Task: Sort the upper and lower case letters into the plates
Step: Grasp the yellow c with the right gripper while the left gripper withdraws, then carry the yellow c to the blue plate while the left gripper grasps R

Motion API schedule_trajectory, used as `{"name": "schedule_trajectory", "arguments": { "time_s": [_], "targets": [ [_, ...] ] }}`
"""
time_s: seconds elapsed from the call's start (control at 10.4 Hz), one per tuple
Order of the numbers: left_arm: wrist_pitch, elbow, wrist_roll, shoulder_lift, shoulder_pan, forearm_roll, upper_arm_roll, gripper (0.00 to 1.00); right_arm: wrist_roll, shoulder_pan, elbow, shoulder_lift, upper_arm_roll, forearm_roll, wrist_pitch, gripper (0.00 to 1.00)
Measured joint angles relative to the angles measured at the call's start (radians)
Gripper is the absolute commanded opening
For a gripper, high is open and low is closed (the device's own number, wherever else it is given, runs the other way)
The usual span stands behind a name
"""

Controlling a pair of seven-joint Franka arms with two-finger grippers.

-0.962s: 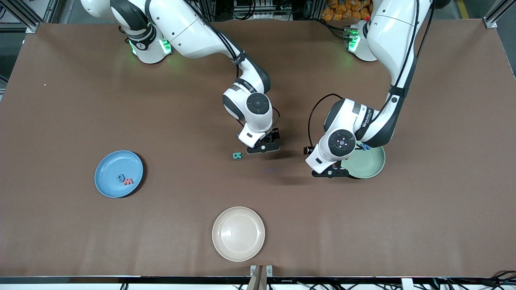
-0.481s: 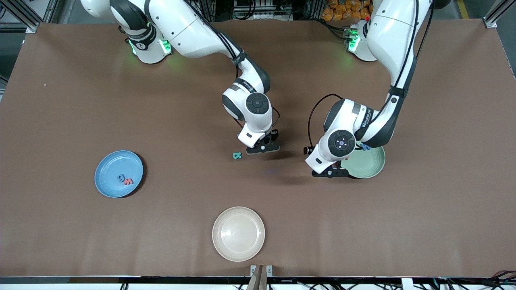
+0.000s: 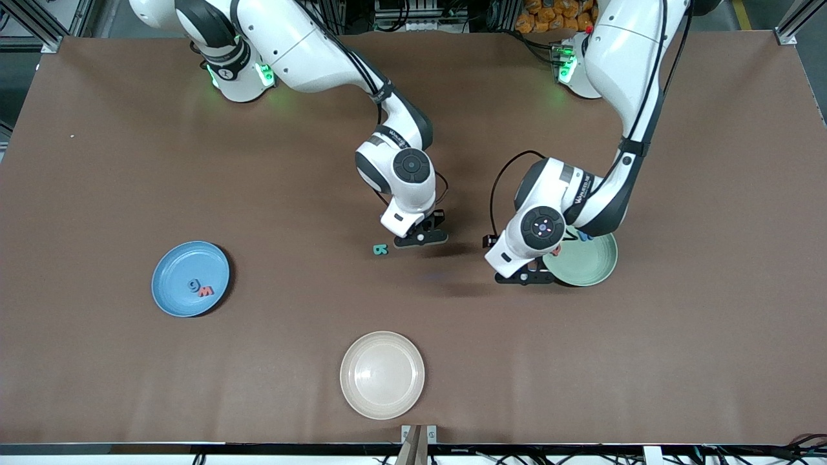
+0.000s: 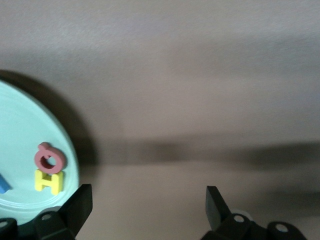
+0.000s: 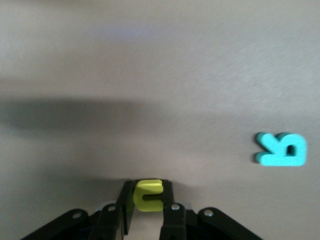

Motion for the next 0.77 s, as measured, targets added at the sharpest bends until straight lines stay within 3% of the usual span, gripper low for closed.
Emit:
{"name": "schedule_trajectory", "arguments": {
  "time_s": [0.38, 0.77],
  "targets": [
    [0.062, 0.049, -0.019, 0.027, -0.018, -0.017, -0.019, 1.0, -0.027, -0.209, 0.003, -0.122, -0.011, -0.001, -0.101, 0.0],
    [0.391, 0.07, -0.018, 0.076, -0.14, -0.019, -0.05, 1.0, -0.169, -0.507, -0.001, -0.162, -0.012, -0.001, -0.246, 0.0]
  ]
}}
